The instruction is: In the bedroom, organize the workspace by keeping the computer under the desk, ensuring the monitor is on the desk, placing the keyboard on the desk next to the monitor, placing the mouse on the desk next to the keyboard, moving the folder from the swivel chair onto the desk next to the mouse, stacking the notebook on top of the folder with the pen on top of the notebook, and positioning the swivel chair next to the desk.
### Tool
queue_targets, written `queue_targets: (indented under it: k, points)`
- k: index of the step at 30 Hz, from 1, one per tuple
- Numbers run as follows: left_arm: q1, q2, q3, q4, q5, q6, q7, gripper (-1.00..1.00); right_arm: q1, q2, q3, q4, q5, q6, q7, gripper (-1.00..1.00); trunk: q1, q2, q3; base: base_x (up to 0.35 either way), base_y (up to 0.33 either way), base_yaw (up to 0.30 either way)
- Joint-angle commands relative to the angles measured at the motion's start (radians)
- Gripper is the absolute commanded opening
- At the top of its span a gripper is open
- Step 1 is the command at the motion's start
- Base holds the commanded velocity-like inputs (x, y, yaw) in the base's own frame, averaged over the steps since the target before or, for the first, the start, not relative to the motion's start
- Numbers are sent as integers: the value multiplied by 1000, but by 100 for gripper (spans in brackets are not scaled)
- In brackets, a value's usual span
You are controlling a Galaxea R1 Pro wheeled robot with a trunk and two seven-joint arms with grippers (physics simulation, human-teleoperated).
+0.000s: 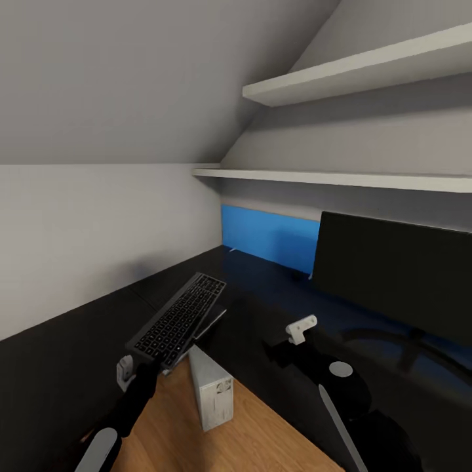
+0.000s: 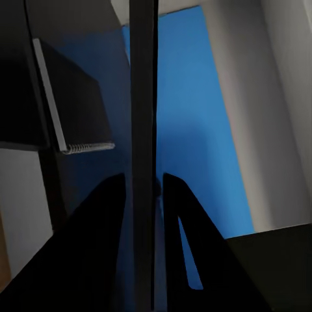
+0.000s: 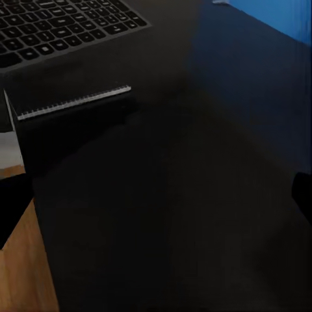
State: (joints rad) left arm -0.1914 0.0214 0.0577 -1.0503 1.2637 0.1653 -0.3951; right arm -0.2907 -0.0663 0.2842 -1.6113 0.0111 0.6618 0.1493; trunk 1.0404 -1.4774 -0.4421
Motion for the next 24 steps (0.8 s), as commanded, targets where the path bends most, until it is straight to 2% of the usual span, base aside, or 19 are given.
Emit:
queue_targets:
  k: [1, 8, 9, 11, 12, 14, 15, 16, 17, 20, 21, 23, 24]
  points:
    - [0, 0, 1, 0, 10, 10, -2, -100, -1, 0, -2, -1, 2, 6, 3, 100, 0, -1, -1, -21, 27, -257]
    - [0, 1, 4, 0, 10, 9, -3, -100, -1, 2, -11, -1, 1, 10, 2, 100, 0, -1, -1, -4, 5, -290]
    - [40, 7, 30, -53, 11, 2, -25, -100, 2, 2, -9, -1, 1, 9, 1, 100, 0, -1, -1, 0, 0, -98]
    - [61, 9, 48, -87, 11, 15, -32, -100, 1, 1, -9, -1, 1, 10, 2, 100, 0, -1, -1, 0, 0, -64]
    - [77, 33, 66, -124, 11, 91, -37, -100, -7, -5, -10, -1, 1, 26, 5, 100, 0, -1, -1, 0, 0, -13]
    - [79, 45, 72, -133, 12, 110, -38, -100, -10, -8, -10, -1, 1, 38, 5, 100, 0, -1, -1, 0, 0, -9]
    - [80, 61, 77, -144, 13, 134, -40, -100, -11, -11, -11, -1, 1, 53, 5, 100, 0, -1, -1, 0, 0, -5]
    - [80, 88, 84, -160, 13, 207, -64, -100, -14, -19, -30, -2, 1, 81, 12, 100, 0, -1, -1, 0, 0, -2]
    - [79, 96, 86, -163, 13, 229, -79, -100, -15, -23, -40, -2, 1, 85, 21, 100, 0, -1, -1, 0, 0, -2]
    - [76, 133, 87, -171, 13, 304, -140, -100, -16, -43, -79, -2, 1, 100, 86, 100, 0, -1, -1, 0, 0, -1]
    - [73, 160, 87, -174, 13, 353, -175, -100, -17, -67, -108, -2, 1, 121, 164, 100, 0, -1, -1, 0, 0, 0]
    - [66, 181, 88, -178, 13, 402, -200, -100, -18, -95, -133, -2, 1, 153, 256, 100, 0, -1, -1, 0, 0, 0]
    - [52, 199, 88, -182, 12, 455, -214, -100, -17, -123, -151, -2, 2, 183, 340, 100, 0, -1, -1, 0, 0, 0]
